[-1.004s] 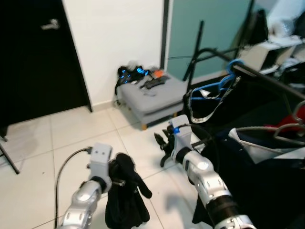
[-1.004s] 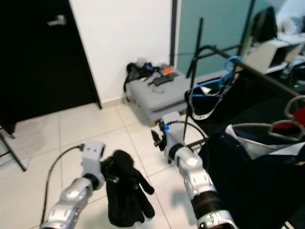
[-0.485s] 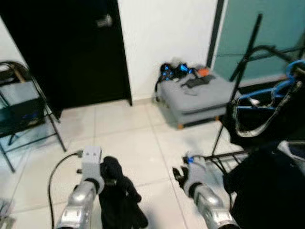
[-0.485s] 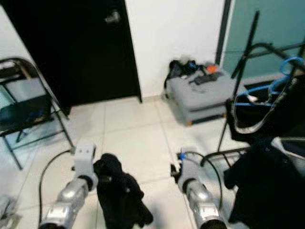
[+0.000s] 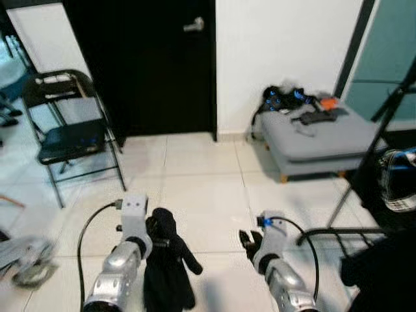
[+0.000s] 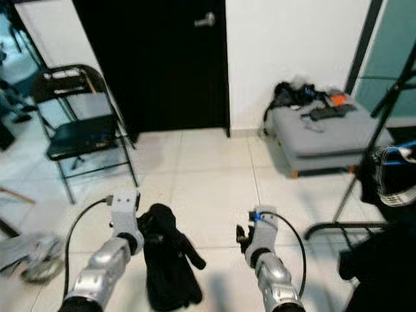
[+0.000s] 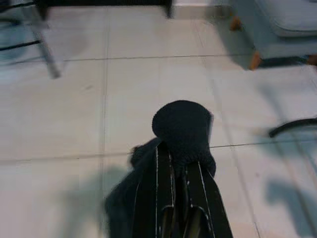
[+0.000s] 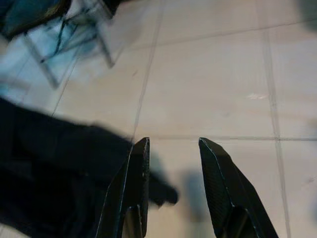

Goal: Hang hanger

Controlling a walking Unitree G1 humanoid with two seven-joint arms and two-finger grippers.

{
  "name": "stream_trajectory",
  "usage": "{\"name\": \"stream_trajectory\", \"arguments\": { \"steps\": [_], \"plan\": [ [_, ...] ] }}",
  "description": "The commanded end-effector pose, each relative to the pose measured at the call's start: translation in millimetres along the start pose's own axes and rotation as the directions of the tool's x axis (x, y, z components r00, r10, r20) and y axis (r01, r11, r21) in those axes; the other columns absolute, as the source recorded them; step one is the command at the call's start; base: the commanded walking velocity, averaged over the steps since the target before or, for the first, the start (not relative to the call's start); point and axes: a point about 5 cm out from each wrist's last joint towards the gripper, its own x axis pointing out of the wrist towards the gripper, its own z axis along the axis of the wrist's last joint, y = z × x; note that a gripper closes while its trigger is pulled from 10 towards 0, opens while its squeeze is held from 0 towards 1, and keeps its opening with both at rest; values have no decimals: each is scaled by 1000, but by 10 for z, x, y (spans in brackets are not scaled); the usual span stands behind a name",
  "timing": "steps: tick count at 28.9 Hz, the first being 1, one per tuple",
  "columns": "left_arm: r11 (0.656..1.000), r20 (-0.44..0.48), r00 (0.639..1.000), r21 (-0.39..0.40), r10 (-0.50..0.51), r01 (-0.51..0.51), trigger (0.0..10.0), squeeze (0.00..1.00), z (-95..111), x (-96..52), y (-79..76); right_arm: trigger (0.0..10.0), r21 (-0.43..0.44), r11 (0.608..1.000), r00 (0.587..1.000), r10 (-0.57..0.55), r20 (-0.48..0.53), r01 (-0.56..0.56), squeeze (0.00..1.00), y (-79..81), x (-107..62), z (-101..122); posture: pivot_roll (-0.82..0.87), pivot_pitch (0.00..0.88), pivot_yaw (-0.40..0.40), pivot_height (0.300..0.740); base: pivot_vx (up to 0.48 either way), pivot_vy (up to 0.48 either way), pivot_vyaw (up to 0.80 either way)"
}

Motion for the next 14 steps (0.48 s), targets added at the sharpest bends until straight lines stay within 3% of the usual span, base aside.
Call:
{"name": "stream_trajectory", "arguments": {
  "steps": [1,14],
  "plan": [
    [1000,22,1000,6,14,-14,10000,0,15,-13,52,10000,11,1000,1000,8,-20,-8,0,22,-17,-77,42,40,53,740,0,0,800],
    [1000,62,998,26,4,-6,10000,0,54,-36,59,10000,-7,992,991,124,-50,-124,0,157,1,-151,47,21,50,740,0,0,800]
  ]
}}
